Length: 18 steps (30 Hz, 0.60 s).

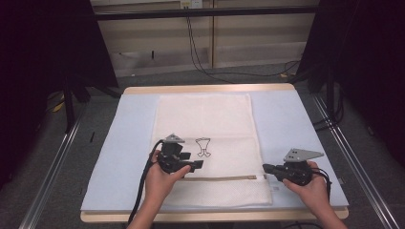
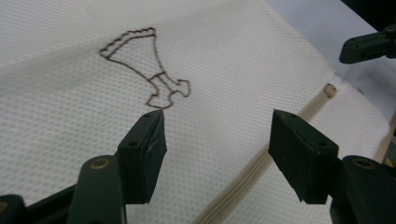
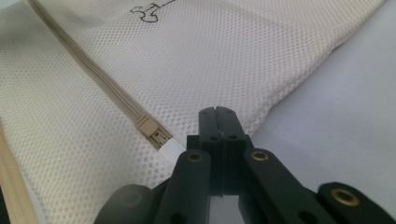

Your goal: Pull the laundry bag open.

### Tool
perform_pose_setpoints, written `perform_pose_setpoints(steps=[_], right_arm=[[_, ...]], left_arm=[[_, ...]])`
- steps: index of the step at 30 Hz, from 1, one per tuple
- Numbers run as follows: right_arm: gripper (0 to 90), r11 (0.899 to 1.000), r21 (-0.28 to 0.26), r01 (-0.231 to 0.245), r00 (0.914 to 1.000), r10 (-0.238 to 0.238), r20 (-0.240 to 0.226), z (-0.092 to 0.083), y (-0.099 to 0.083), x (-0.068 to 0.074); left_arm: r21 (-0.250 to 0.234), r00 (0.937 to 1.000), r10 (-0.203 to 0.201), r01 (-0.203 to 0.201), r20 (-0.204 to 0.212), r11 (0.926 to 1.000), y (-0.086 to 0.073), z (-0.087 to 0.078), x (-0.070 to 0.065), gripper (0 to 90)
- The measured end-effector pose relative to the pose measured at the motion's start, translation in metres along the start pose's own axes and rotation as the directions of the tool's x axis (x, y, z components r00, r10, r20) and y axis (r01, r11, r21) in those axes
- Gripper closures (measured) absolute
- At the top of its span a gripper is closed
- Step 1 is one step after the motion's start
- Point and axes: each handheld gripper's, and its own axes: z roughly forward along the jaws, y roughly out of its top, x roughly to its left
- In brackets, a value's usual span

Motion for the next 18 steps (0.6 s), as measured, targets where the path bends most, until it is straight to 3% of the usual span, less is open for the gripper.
perform_pose_setpoints(steps=[3,9,18], right_arm=[[90.0,1.0,-0.001,0.002,1.0,-0.002,0.0,-0.001,0.0,0.0],[90.0,1.0,-0.005,0.015,0.9999,-0.015,0.003,-0.003,-0.002,0.001],[90.0,1.0,-0.006,0.016,0.9999,-0.016,-0.001,0.0,-0.005,0.004]], left_arm=[[0.009,1.0,0.004,-0.004,0.009,0.9999,0.002,0.007,-0.006,35.7],[0.029,0.9968,0.01,-0.013,0.079,0.9995,0.007,0.026,-0.024,37.1],[0.046,0.9915,0.007,-0.013,0.13,0.9989,0.009,0.037,-0.037,41.0]])
